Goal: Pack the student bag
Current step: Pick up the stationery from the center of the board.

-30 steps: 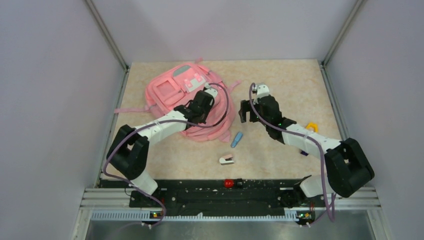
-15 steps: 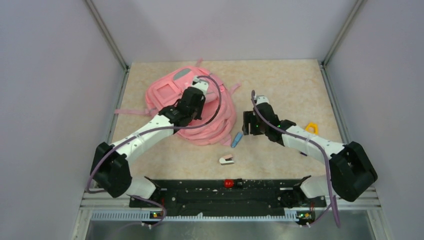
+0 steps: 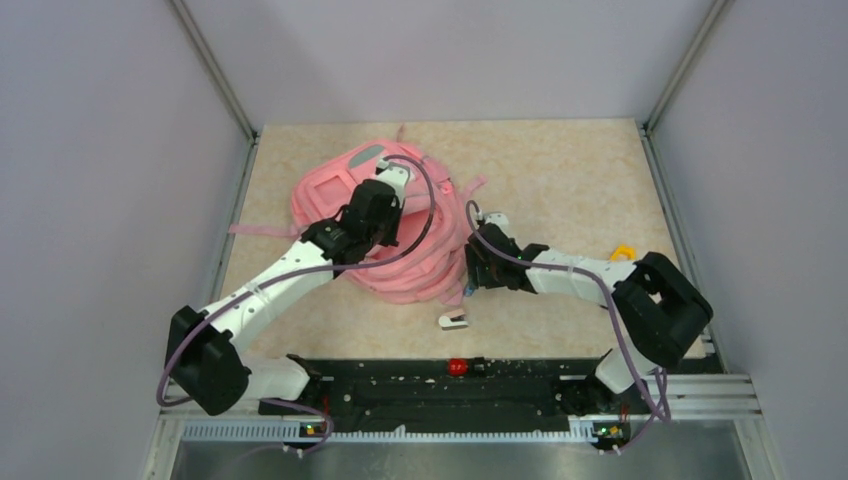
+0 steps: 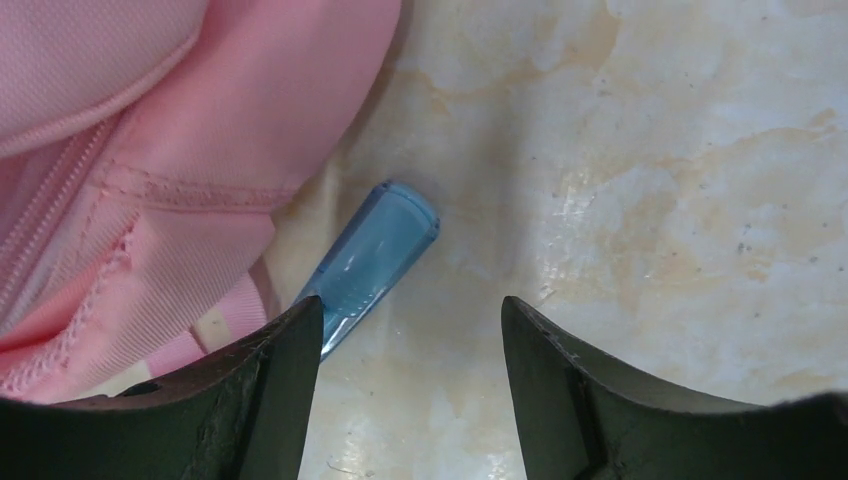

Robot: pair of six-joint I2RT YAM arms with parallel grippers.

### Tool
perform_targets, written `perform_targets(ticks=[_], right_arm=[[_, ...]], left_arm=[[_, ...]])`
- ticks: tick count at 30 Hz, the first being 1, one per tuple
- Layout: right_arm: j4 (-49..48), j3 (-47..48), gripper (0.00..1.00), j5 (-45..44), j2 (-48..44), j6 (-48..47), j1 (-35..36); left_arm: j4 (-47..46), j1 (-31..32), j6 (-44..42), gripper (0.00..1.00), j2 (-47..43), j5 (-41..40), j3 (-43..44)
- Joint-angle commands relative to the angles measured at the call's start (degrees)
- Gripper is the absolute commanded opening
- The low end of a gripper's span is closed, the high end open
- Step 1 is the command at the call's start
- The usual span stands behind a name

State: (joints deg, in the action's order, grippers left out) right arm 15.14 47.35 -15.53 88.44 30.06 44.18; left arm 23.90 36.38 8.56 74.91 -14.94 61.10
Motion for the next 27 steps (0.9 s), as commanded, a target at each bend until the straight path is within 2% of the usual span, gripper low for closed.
perform_targets(ticks=[1,17,22,27], right_arm=[[-0.5,4.69,0.64,-3.47,2.4,2.32,2.08],[-0.83,5.42,0.64,-7.06,5.45,1.9,3.44],[-1.51,5.37,0.58,-6.6,6.34,0.43,3.84],[-1.74,3.24,0.49,-6.16,5.99,-1.11,3.82]], left_arm=[[-5.09,0.31,1.73,0.0,-4.46,0.57,0.51],[-5.16,0.31,1.18,0.0,-4.43,-0.22,0.34],[-5.47,0.28,1.03,0.0,-4.39,-1.14,-0.05],[-5.71,0.28,0.74,0.0,-4.19,-1.74,-0.19]])
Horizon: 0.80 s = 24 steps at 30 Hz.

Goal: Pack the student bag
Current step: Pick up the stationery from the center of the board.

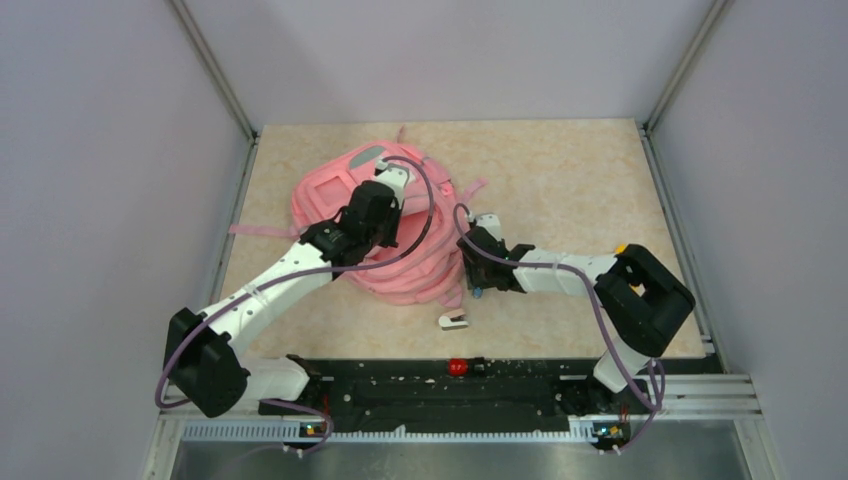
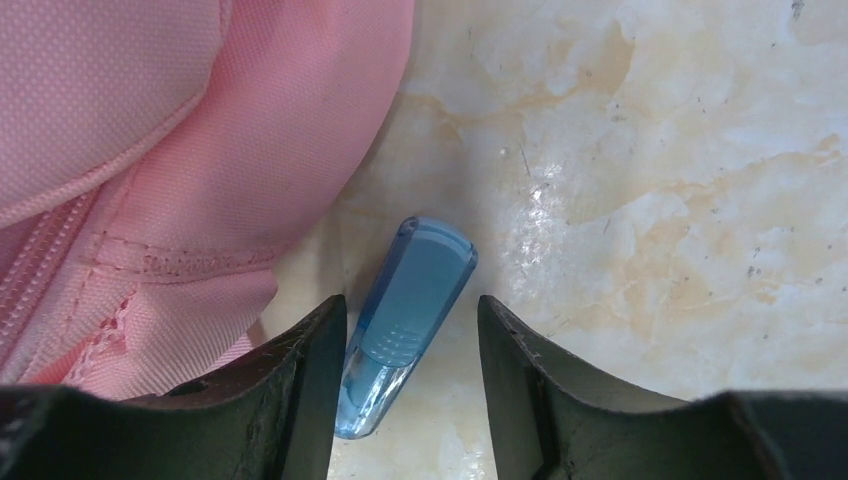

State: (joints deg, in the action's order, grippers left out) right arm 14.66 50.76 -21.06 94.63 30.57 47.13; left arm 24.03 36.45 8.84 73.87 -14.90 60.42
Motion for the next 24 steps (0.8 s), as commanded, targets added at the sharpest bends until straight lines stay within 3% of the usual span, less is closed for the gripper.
perform_targets(ticks=[1,5,12,16,21,24], right_arm=[[-1.14,-0.6,0.47,-0.77,-0.44,-1.8,0.86],[-1.2,-2.24,0.4,-0.52,-1.99,-2.34,0.85],[-1.06,-2.72,0.39,2.36,-2.15,-2.01,0.85],[-0.2,-2.86,0.22,1.27,-2.77,-2.41,0.78],[3.82,-1.37,0.02,-0.11,-9.98,-5.32,0.7],[4.28,0.25,0.0,3.62,-15.59,-8.94,0.69]], left_arm=[[-5.82,0.24,0.41,0.0,-3.16,-1.83,0.48],[-5.83,0.28,0.39,0.0,-2.93,-1.77,0.48],[-5.84,0.33,0.39,0.0,-2.76,-1.8,0.49],[-5.9,0.27,0.39,0.0,-3.23,-2.2,0.4],[-6.0,0.23,0.34,0.0,-3.6,-2.01,0.37],[-5.97,0.21,0.39,0.0,-3.72,-1.55,0.5]])
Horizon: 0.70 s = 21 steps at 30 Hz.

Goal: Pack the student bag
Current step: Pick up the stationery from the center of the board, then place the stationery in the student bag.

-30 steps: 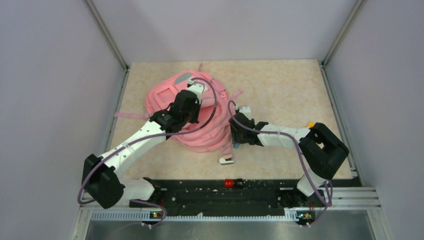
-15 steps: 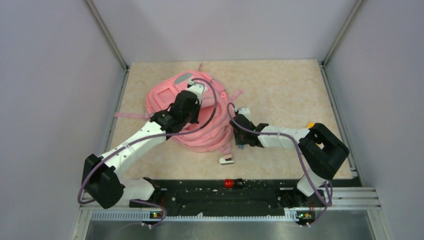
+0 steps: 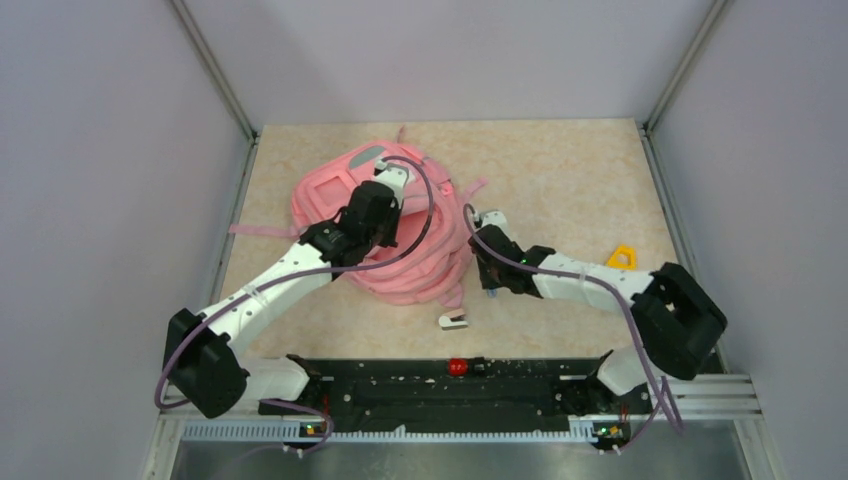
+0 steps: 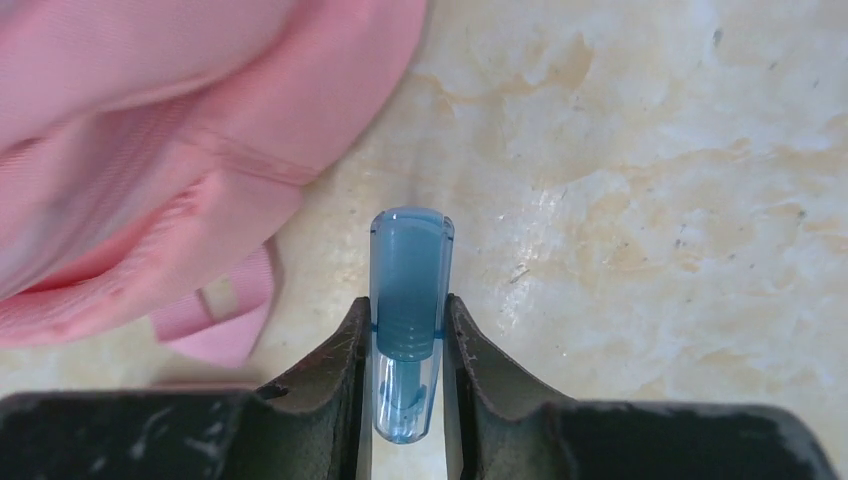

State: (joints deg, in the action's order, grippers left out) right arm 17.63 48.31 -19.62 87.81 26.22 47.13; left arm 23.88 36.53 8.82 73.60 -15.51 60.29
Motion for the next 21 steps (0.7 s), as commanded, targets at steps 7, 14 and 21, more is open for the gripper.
perform_targets(ticks=[7,14,21], right_arm=[[-5.14,10.71,0.0,16.9,-9.38,-6.58,0.77],[-6.13,25.65,0.0,17.27,4.82,-7.04,0.83],[-6.15,35.9,0.0,15.25,15.5,-5.26,0.63]], left_arm=[[-6.19,0.15,0.41,0.0,-3.86,0.49,0.45],[-6.54,0.18,0.43,0.0,-4.5,1.15,0.26],[-6.92,0.12,0.23,0.0,-5.22,0.71,0.13]])
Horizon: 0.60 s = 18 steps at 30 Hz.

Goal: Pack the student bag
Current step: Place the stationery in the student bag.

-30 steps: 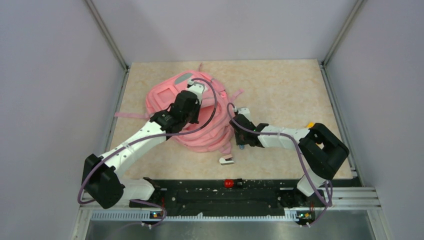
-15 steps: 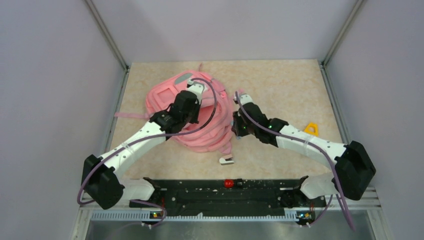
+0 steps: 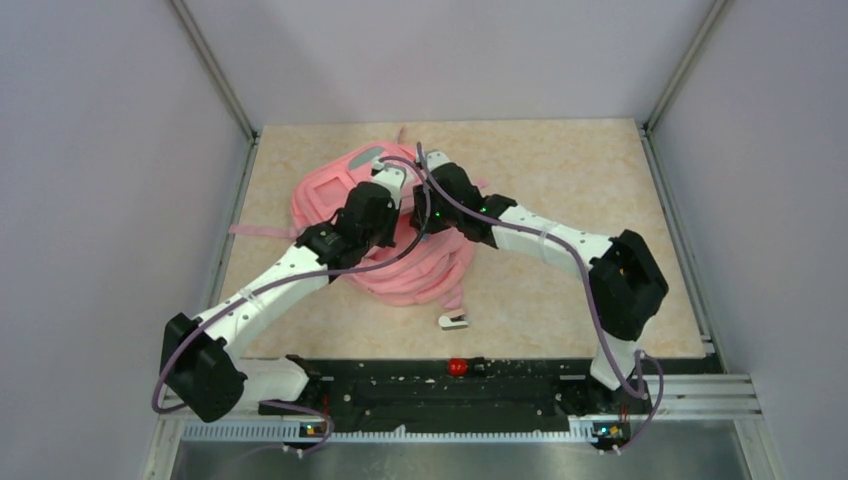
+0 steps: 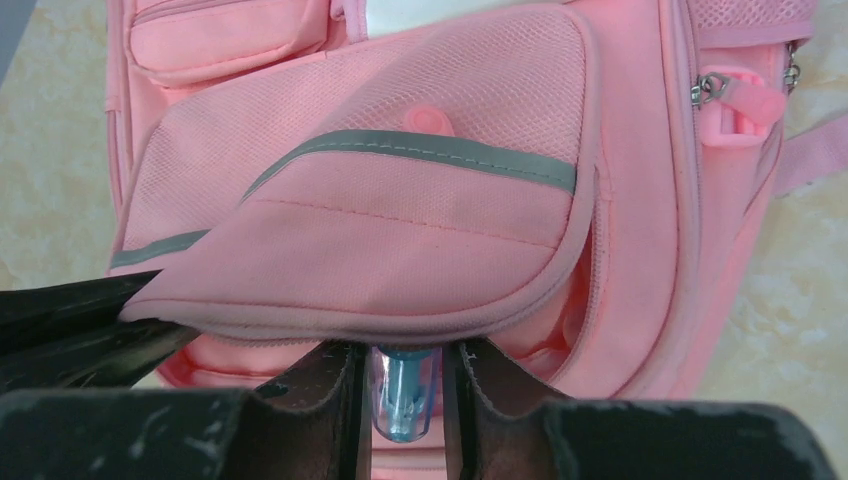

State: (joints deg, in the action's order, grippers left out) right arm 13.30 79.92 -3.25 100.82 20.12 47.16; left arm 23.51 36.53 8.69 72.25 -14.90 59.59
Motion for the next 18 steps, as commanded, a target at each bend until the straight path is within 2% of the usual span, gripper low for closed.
perform_targets(ticks=[1,8,18], right_arm=[[-3.7,4.01,0.0,-2.33,2.76,1.27,0.62],[-26.75,-4.83,0.0,-7.95,1.8,2.62,0.57],[-42.36,-6.84,0.0,-14.35,9.66,1.16,0.58]], left_arm=[[-6.54,0.12,0.36,0.0,-3.91,0.38,0.79],[-6.72,0.12,0.83,0.0,-4.18,1.95,0.79],[-6.82,0.16,0.89,0.0,-3.54,2.86,0.7]])
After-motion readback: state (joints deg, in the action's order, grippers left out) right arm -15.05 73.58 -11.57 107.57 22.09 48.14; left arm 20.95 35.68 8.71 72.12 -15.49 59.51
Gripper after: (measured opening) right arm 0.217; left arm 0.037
